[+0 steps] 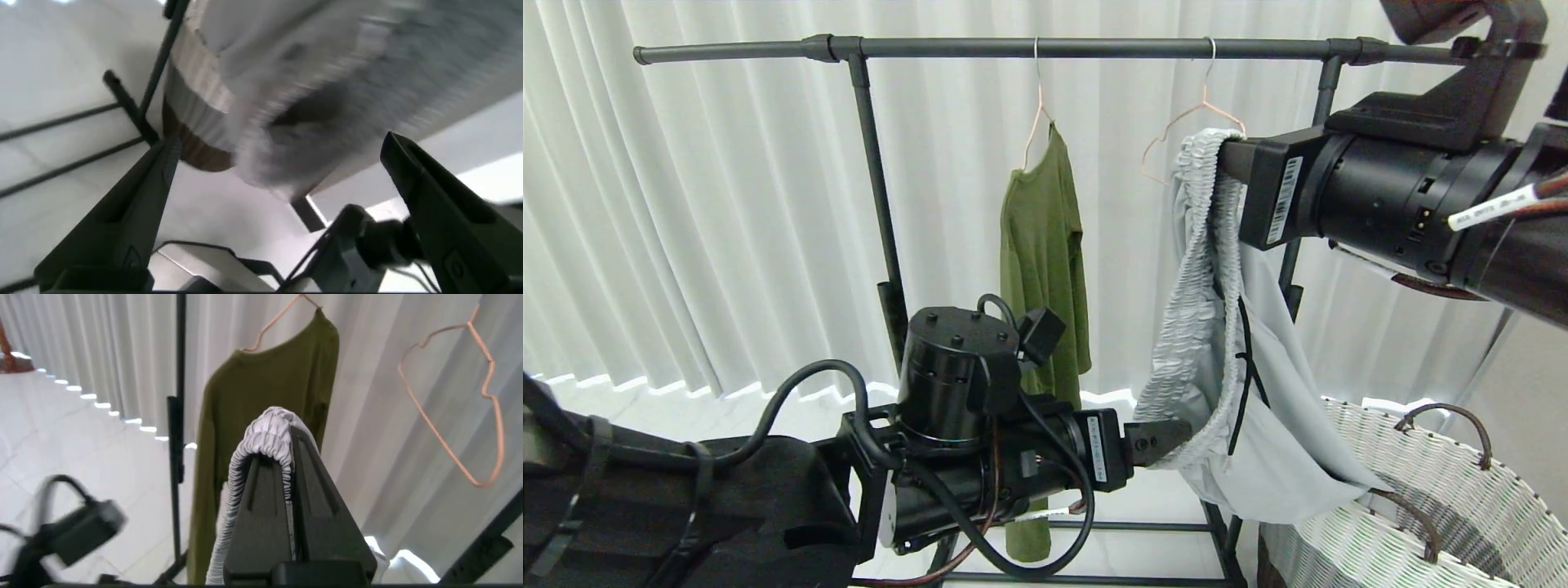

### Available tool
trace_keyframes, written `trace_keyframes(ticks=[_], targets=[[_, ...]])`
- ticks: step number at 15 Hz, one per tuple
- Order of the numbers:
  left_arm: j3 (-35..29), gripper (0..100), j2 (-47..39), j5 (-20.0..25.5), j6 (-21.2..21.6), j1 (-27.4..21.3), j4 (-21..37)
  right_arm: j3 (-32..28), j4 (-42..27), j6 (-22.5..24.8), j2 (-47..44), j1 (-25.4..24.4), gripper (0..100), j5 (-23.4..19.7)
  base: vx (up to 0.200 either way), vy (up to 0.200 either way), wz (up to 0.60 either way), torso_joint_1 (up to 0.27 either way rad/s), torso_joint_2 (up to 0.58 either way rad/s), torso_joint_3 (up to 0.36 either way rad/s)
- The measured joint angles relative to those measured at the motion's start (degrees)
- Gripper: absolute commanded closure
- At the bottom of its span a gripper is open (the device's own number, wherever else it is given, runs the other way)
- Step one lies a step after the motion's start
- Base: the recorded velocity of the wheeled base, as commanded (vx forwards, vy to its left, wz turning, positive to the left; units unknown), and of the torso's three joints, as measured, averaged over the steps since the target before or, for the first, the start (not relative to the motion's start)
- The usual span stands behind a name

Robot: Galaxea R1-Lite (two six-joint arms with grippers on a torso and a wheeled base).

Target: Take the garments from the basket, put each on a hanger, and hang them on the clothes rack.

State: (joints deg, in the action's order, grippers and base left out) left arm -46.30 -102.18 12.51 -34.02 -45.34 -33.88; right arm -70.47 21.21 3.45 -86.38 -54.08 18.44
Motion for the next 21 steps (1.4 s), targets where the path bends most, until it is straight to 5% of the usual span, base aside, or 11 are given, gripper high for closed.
trace_keyframes(ticks=[5, 6, 13, 16, 21], targets=[[-0.20, 0, -5.53, -2.50, -0.11, 1.38, -3.62, 0.05, -0.09, -0.06, 1.16, 0.04, 100, 0.00, 0.000, 0.000, 0.00, 0.000, 0.00, 0.000], [-0.20, 100, -6.34, -2.57, -0.10, 1.43, -4.41, 0.09, -0.15, -0.06, 1.41, 0.04, 100, 0.00, 0.000, 0.000, 0.00, 0.000, 0.00, 0.000], [1.05, 100, -4.77, -8.90, 4.41, -0.46, -4.74, 1.90, 0.07, 0.32, 2.15, 5.29, 100, 0.22, 0.000, 0.000, 0.00, 0.000, 0.00, 0.000], [-3.50, 100, 0.20, -9.75, 5.36, -0.52, -3.40, 2.23, 4.89, 0.68, 2.43, 9.92, 100, -0.60, 0.000, 0.000, 0.00, 0.000, 0.00, 0.000], [-17.81, 100, 8.78, -14.62, 13.09, 0.24, 14.99, -3.08, 7.50, 2.27, 1.63, 11.03, 100, -9.53, 0.000, 0.000, 0.00, 0.000, 0.00, 0.000]])
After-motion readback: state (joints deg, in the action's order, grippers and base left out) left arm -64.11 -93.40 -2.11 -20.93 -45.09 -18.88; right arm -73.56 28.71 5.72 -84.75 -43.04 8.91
